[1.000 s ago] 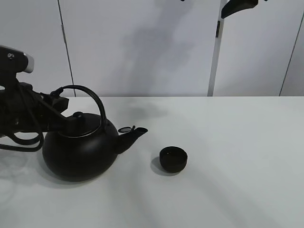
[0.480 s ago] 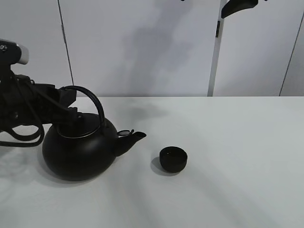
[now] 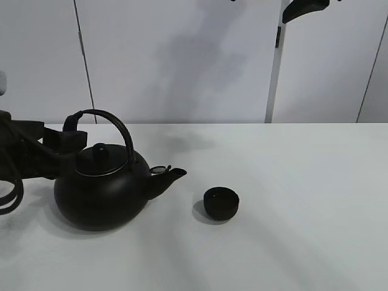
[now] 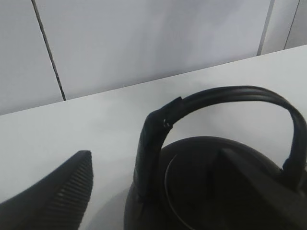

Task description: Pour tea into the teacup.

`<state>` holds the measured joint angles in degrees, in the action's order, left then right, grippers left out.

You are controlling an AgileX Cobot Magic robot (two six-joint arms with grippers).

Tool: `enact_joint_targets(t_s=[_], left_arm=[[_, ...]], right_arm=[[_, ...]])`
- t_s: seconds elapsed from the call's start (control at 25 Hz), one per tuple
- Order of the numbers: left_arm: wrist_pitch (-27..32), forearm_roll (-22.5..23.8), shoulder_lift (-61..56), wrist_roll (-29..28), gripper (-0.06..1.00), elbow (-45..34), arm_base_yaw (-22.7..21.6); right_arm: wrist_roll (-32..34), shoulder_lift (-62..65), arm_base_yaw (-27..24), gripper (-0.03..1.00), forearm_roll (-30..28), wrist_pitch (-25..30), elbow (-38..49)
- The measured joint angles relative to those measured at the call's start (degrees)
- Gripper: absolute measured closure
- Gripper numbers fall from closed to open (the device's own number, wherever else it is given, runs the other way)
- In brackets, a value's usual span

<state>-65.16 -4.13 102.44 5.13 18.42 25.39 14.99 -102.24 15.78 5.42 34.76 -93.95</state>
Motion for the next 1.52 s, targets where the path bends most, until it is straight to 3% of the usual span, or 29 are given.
enact_joint_targets(t_s=[0.36,0.48,0.56,0.64,0.84,0.92,1.04,1.16,1.24,1.52], left_arm=[[0.44,1.75,-8.78,-1.93,0.36,-2.35,0.0],[5.82,2.74,-13.92,-6.68,0.29,-2.35,0.0],[11.5,4.56,-18.28,-11.15,0.27,-2.27,0.0],[21.07,9.19,-22.59,-17.54,0.26,-0.9,0.0],[51.86,28.6,-30.63,-39.93,0.25,11.09,0.06],[62.44,34.3,-31.94,-49.42,0.25,16.19,0.19],[71.11,37.03,-32.45,-54.93,0.25,22.63,1.87],[77.55,35.73,-32.45,-53.45,0.25,27.99,4.95],[81.87,31.35,-32.45,-48.65,0.25,30.68,6.47],[97.45,2.33,-31.07,-16.99,0.25,40.07,5.11]], right_arm=[[0.0,0.0,0.0,0.36,0.0,0.0,0.0],[0.0,0.0,0.0,0.36,0.0,0.0,0.0],[0.0,0.0,0.0,0.36,0.0,0.0,0.0],[0.0,0.0,0.0,0.36,0.0,0.0,0.0],[0.0,0.0,0.0,0.36,0.0,0.0,0.0],[0.0,0.0,0.0,0.36,0.0,0.0,0.0],[0.0,0.0,0.0,0.36,0.0,0.0,0.0],[0.0,0.0,0.0,0.36,0.0,0.0,0.0],[0.0,0.0,0.0,0.36,0.0,0.0,0.0],[0.0,0.0,0.0,0.36,0.0,0.53,0.0]])
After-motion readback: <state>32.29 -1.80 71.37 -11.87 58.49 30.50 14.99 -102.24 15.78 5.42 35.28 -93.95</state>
